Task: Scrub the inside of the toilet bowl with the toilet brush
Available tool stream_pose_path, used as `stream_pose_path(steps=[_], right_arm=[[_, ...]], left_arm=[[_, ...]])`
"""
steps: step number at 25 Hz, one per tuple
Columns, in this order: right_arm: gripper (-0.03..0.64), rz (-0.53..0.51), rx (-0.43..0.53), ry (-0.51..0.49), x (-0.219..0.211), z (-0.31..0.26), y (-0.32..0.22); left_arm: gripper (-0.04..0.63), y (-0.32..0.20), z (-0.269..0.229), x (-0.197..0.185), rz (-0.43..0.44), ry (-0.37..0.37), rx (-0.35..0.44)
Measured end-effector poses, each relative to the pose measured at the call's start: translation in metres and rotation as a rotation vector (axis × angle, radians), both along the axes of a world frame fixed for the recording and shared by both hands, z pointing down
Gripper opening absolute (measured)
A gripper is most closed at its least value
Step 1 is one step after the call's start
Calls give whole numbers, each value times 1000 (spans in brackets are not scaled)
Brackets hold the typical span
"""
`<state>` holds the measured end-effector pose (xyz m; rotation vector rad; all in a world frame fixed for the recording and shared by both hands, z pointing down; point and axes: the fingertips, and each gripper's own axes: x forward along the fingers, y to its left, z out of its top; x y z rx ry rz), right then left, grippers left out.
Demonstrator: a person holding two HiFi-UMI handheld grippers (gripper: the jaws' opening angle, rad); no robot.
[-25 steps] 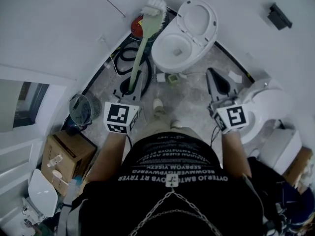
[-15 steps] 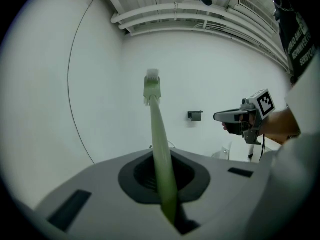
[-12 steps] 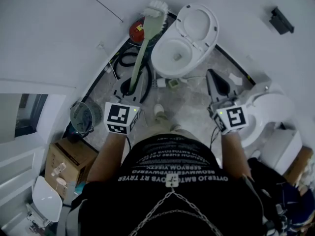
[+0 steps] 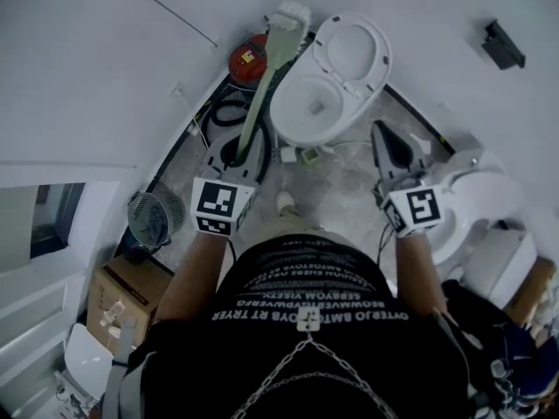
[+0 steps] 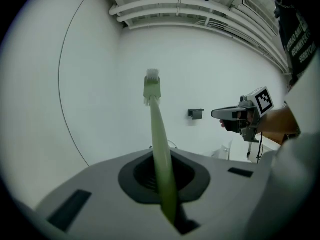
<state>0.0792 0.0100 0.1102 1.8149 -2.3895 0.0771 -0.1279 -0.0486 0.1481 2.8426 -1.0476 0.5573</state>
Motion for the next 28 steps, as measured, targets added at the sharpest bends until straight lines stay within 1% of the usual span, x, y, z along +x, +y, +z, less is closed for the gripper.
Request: stream_pose_path(steps=[3, 7, 10, 13, 17, 21, 25, 28], right_arm=[[-8, 19, 0, 7, -5, -2, -11], [-8, 53, -5, 27, -10, -2, -22], [-8, 70, -2, 54, -13, -3, -30], [-8, 81, -6, 62, -16, -3, -32], [-8, 67, 5, 64, -17, -6, -38], [-8, 71, -9, 74, -14, 1, -45], [-8, 49, -34, 77, -13, 14, -52], [-8, 17, -29, 63, -15, 21, -63]], left_arm=[[0, -14, -2, -3, 20, 14, 8], [0, -30, 6, -8, 43, 25, -12], [0, -42, 11, -9, 66, 22, -9], [0, -47, 20, -11, 65, 25, -34], [0, -48, 34, -9, 60, 21, -85], [0, -49, 52, -12, 58, 6, -112], [0, -53, 68, -10, 50, 3, -138], [0, -62, 81, -8, 34, -9, -157]])
